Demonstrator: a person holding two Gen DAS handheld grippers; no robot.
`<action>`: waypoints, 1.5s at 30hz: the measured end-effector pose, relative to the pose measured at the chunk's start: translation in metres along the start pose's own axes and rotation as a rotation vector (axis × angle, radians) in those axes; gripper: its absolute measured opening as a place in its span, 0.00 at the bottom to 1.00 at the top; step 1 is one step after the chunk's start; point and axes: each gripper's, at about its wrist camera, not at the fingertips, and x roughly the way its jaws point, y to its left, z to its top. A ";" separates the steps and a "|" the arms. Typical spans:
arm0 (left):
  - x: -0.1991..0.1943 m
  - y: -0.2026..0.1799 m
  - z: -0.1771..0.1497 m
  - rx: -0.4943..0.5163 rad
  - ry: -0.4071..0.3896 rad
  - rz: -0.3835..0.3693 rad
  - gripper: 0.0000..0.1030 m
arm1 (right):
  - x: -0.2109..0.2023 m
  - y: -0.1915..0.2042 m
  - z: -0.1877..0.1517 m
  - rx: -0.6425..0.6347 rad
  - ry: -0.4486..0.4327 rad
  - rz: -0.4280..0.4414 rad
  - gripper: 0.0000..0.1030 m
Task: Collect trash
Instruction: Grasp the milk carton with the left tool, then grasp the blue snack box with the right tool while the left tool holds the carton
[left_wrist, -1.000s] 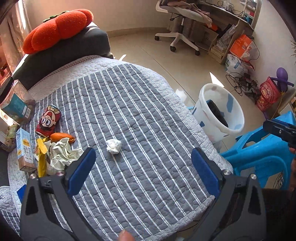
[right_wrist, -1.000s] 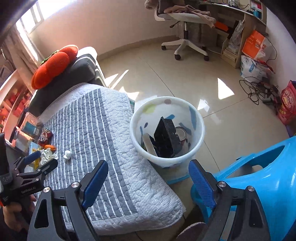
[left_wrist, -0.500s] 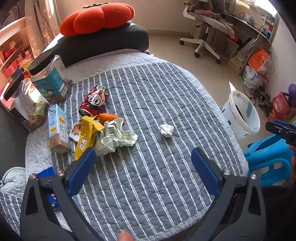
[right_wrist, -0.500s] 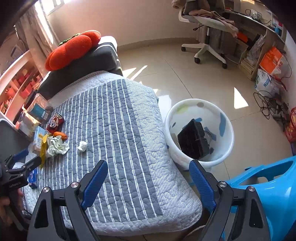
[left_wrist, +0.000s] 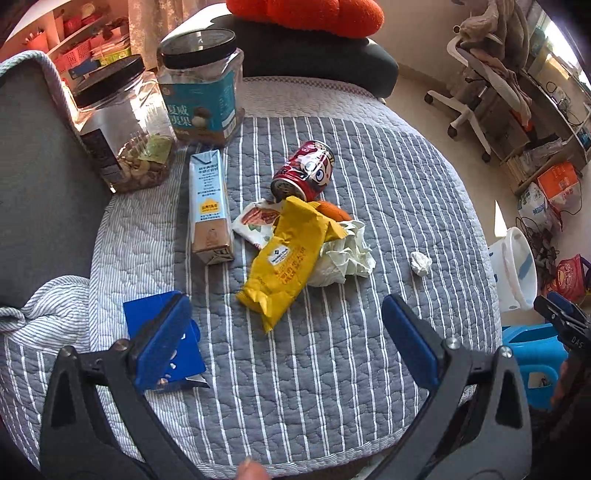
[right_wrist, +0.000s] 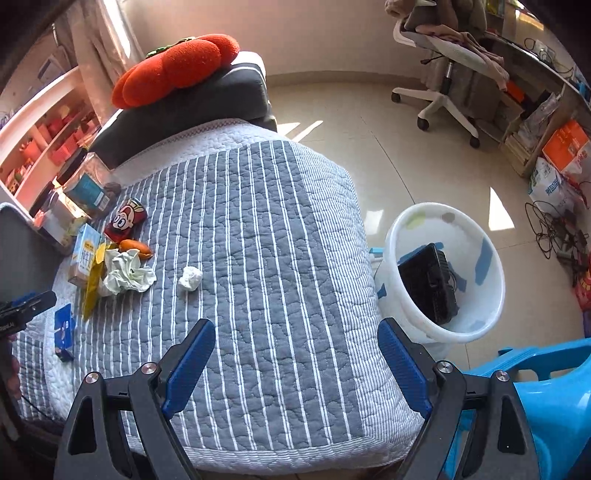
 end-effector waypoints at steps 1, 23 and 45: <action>0.002 0.011 0.003 -0.026 0.007 0.000 0.99 | 0.002 0.005 0.001 -0.010 0.003 -0.003 0.88; 0.111 0.056 0.056 -0.162 0.111 0.088 0.39 | 0.055 0.072 0.022 -0.037 0.088 0.068 0.88; -0.056 0.087 0.001 0.017 -0.094 0.052 0.38 | 0.085 0.255 0.001 -0.266 0.136 0.350 0.88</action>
